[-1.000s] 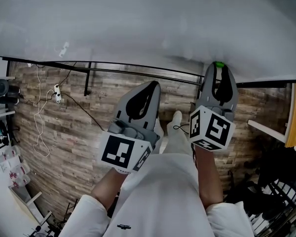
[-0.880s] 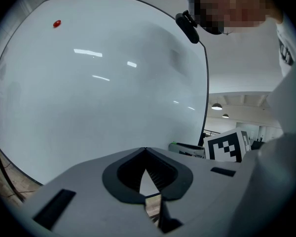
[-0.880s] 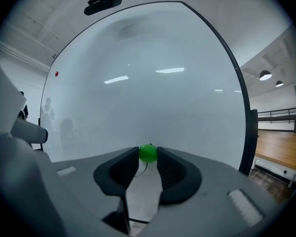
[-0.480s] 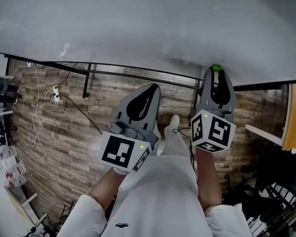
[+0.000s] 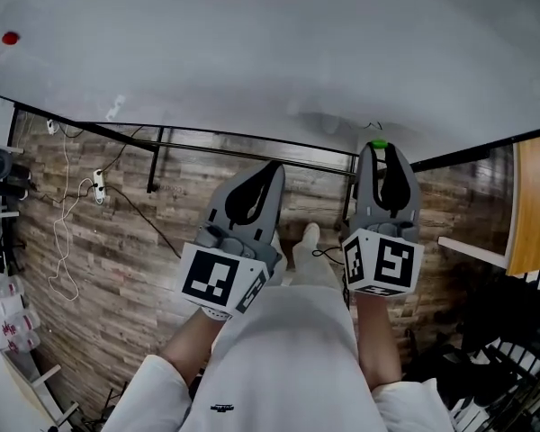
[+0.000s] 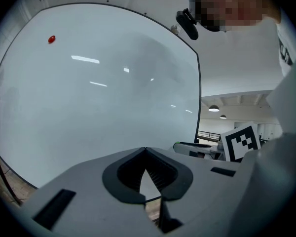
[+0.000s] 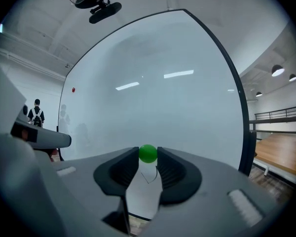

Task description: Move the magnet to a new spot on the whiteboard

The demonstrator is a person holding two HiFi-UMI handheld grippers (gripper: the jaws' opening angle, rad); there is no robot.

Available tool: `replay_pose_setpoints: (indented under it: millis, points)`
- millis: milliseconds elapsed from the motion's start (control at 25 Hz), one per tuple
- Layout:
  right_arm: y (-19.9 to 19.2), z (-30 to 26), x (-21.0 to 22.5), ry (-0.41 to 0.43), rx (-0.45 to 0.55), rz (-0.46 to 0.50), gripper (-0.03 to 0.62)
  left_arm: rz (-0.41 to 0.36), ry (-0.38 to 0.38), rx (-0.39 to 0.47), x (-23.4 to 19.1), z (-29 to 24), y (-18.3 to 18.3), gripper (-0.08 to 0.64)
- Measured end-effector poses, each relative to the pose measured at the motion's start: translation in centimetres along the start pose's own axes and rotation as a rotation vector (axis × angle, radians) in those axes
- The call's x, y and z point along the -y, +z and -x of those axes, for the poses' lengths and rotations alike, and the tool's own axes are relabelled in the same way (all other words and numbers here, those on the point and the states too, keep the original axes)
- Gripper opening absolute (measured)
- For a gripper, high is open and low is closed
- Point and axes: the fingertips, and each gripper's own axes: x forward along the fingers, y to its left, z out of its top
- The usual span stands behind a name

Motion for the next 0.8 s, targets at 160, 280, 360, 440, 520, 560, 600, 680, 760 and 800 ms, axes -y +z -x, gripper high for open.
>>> replay_pose_setpoints:
  millis: [160,280,360,440,520,560,600,680,760,800]
  points:
    - [1.8,1.6,-0.1,0.028,0.027,0.027,0.126,-0.01,0.002,0.019,0.5,0.7,0.6,0.006]
    - [3.2,3.0,0.0,0.049,0.044,0.053,0.126,-0.022,0.004,0.04,0.8,1.4,1.4,0.006]
    - [4.0,3.9,0.1,0.058,0.056,0.067,0.126,-0.035,0.004,0.056,1.1,1.9,2.0,0.006]
    - [4.6,4.9,0.2,0.066,0.066,0.082,0.126,-0.047,0.002,0.071,1.4,2.3,2.5,0.006]
    - [5.0,5.8,0.4,0.075,0.071,0.093,0.126,-0.053,0.001,0.083,1.6,2.6,2.9,0.006]
    - [5.1,6.3,0.4,0.081,0.073,0.099,0.126,-0.056,0.002,0.089,1.8,2.8,3.1,0.006]
    - [5.1,6.7,0.4,0.086,0.074,0.105,0.126,-0.059,0.002,0.093,2.0,2.9,3.3,0.006]
    - [5.2,7.6,0.4,0.089,0.077,0.114,0.127,-0.064,0.001,0.1,2.4,3.2,3.6,0.006]
    - [5.5,7.9,0.5,0.088,0.085,0.111,0.127,-0.067,0.0,0.106,2.6,3.3,4.0,0.006]
    - [5.7,7.9,0.5,0.088,0.088,0.109,0.127,-0.067,0.0,0.108,2.6,3.3,4.2,0.006]
